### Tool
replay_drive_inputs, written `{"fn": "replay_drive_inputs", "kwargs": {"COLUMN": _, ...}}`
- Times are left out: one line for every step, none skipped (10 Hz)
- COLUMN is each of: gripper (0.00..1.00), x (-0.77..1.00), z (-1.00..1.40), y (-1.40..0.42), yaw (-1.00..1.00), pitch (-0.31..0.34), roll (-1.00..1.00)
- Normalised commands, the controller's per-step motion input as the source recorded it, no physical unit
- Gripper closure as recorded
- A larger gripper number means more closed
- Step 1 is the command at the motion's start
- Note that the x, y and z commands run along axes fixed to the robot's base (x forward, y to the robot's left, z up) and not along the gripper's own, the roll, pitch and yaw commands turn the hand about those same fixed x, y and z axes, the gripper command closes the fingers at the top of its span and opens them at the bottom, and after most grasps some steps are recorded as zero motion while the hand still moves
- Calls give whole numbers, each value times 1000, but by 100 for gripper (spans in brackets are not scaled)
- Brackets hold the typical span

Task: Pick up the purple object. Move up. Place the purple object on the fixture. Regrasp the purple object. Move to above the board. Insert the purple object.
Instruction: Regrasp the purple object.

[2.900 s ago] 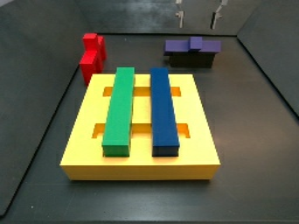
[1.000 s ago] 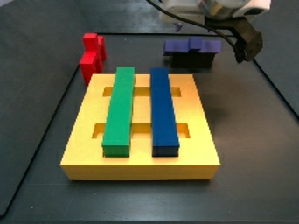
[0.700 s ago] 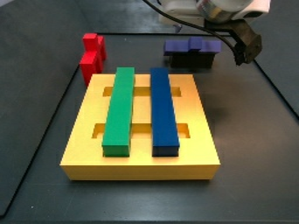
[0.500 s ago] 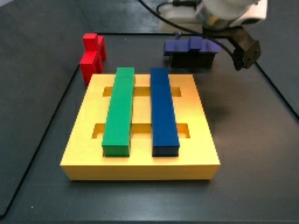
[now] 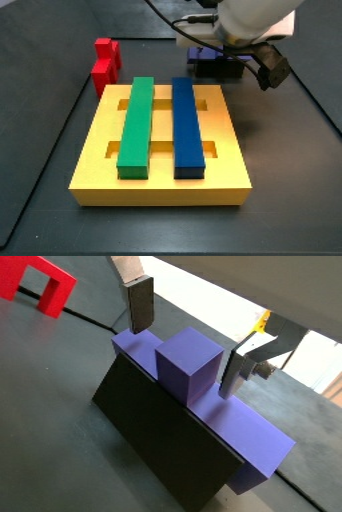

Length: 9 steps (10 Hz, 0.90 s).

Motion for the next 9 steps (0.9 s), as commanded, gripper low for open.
{"fn": "replay_drive_inputs", "kwargs": {"gripper": 0, "x": 0, "z": -180, "y": 0, "yaw": -146, "pitch": 0, "roll": 106}}
{"fn": "replay_drive_inputs", "kwargs": {"gripper": 0, "x": 0, "z": -160, "y": 0, "yaw": -103, "pitch": 0, "roll": 106}}
{"fn": "replay_drive_inputs", "kwargs": {"gripper": 0, "x": 0, "z": -103, "y": 0, "yaw": -100, "pitch": 0, "roll": 171}}
{"fn": "replay_drive_inputs", "kwargs": {"gripper": 0, "x": 0, "z": 0, "y": 0, "yaw": -117, "pitch": 69, "roll": 163}}
{"fn": "replay_drive_inputs", "kwargs": {"gripper": 0, "x": 37, "z": 0, "y": 0, "yaw": -126, "pitch": 183, "roll": 209}}
{"fn": "replay_drive_inputs", "kwargs": {"gripper": 0, "x": 34, "z": 0, "y": 0, "yaw": -143, "pitch": 189, "roll": 240}}
{"fn": "replay_drive_inputs", "kwargs": {"gripper": 0, "x": 11, "z": -6, "y": 0, "yaw": -157, "pitch": 151, "roll": 254}}
{"fn": "replay_drive_inputs", "kwargs": {"gripper": 0, "x": 0, "z": -94, "y": 0, "yaw": -117, "pitch": 23, "roll": 209}}
{"fn": "replay_drive_inputs", "kwargs": {"gripper": 0, "x": 0, "z": -126, "y": 0, "yaw": -60, "pitch": 0, "roll": 97}}
